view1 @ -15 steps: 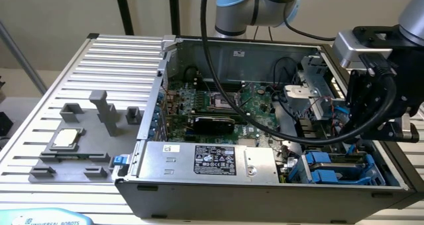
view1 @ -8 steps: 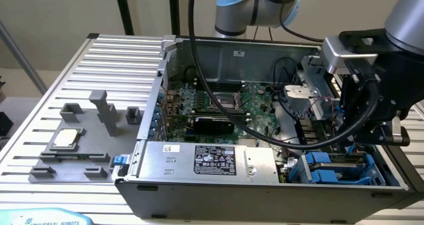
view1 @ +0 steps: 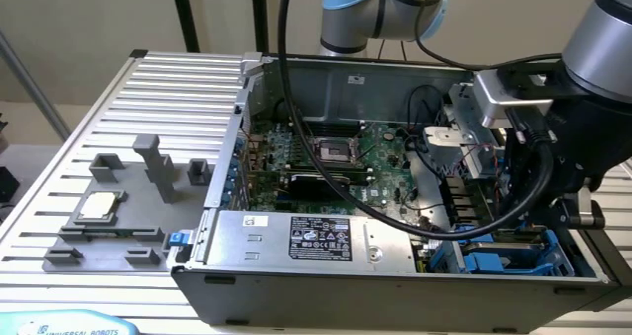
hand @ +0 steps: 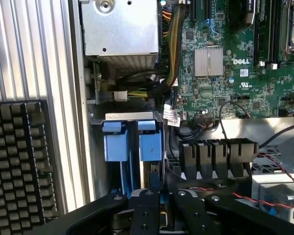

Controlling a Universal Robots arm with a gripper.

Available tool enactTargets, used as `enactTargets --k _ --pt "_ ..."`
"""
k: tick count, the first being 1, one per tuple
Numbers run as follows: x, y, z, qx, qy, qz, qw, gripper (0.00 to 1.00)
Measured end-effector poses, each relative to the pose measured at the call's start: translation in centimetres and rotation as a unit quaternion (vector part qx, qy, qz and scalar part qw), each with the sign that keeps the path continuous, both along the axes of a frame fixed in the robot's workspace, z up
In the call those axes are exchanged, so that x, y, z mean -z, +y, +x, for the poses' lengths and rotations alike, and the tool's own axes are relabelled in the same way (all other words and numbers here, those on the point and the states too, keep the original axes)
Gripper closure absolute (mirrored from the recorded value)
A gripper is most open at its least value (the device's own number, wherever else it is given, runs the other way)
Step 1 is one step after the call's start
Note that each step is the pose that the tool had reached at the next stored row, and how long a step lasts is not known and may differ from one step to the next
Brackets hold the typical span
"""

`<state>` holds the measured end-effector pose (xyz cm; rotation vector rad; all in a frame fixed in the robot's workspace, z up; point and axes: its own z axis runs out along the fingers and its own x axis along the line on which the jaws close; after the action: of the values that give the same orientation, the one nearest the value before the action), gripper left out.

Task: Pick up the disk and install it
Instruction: 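Insert the second disk wire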

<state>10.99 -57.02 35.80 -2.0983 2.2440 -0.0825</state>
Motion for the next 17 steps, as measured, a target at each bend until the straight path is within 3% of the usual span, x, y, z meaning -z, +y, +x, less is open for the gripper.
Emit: enactTargets --k 5,10,17 --pt "0.6 -0.07 0.0 -0.004 -0.0062 0.0 1.0 0.84" --pt "0.92 -0.11 0.0 -0.007 -0.0155 -0.0001 0.9999 0.84" --pt "1.24 -0.14 -0.1 -0.007 -0.019 0.0 0.9998 0.84"
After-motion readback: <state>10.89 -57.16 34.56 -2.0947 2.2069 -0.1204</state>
